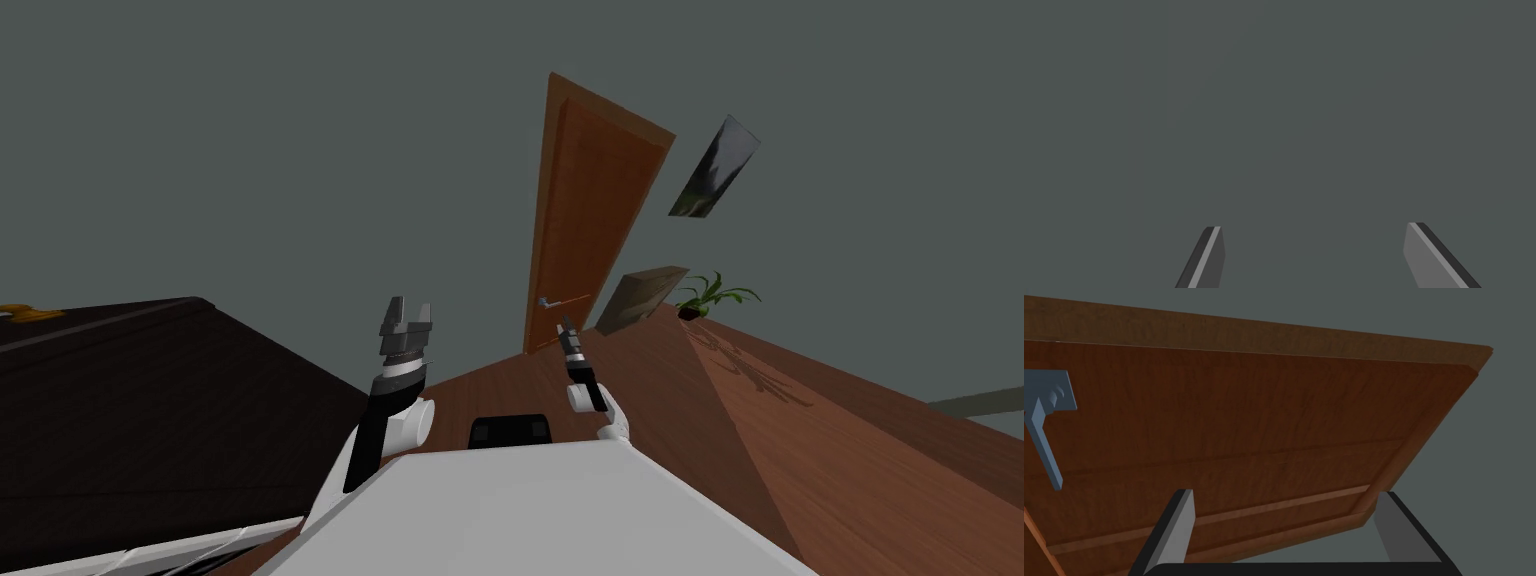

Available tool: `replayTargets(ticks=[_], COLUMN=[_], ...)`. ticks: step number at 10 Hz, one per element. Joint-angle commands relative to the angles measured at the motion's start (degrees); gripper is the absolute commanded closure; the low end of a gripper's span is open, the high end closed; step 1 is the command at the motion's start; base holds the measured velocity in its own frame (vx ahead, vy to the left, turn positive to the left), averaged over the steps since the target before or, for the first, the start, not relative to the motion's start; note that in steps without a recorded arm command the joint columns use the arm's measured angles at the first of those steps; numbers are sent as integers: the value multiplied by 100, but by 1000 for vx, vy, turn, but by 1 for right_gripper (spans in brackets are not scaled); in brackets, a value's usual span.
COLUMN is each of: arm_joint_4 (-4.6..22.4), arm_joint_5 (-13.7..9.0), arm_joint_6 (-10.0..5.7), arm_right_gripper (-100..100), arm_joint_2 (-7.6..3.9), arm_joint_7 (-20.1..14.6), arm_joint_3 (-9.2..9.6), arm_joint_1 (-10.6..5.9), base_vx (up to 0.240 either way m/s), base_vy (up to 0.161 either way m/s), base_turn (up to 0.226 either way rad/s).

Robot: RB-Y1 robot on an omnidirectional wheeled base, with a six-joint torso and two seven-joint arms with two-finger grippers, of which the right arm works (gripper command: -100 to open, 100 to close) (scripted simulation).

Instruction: Pull the door open

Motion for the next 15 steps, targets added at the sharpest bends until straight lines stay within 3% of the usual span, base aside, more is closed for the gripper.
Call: replayTargets(ticks=[1,10,13,15], arm_joint_4=[286,1493,2178,2477], arm_joint_5=[-9,-44,-69,-77], arm_joint_6=[-105,-410,-632,-702], arm_right_gripper=[-100,-100,-100,-100], arm_joint_2=[-35,-164,-257,-287], arm_joint_7=[-57,-259,-406,-453], arm_joint_3=[-10,-41,-64,-71], arm_joint_1=[-125,-520,-808,-899], base_vx=[32,35,52,43], base_vy=[-52,-55,-88,-71], base_turn=[124,75,138,53])
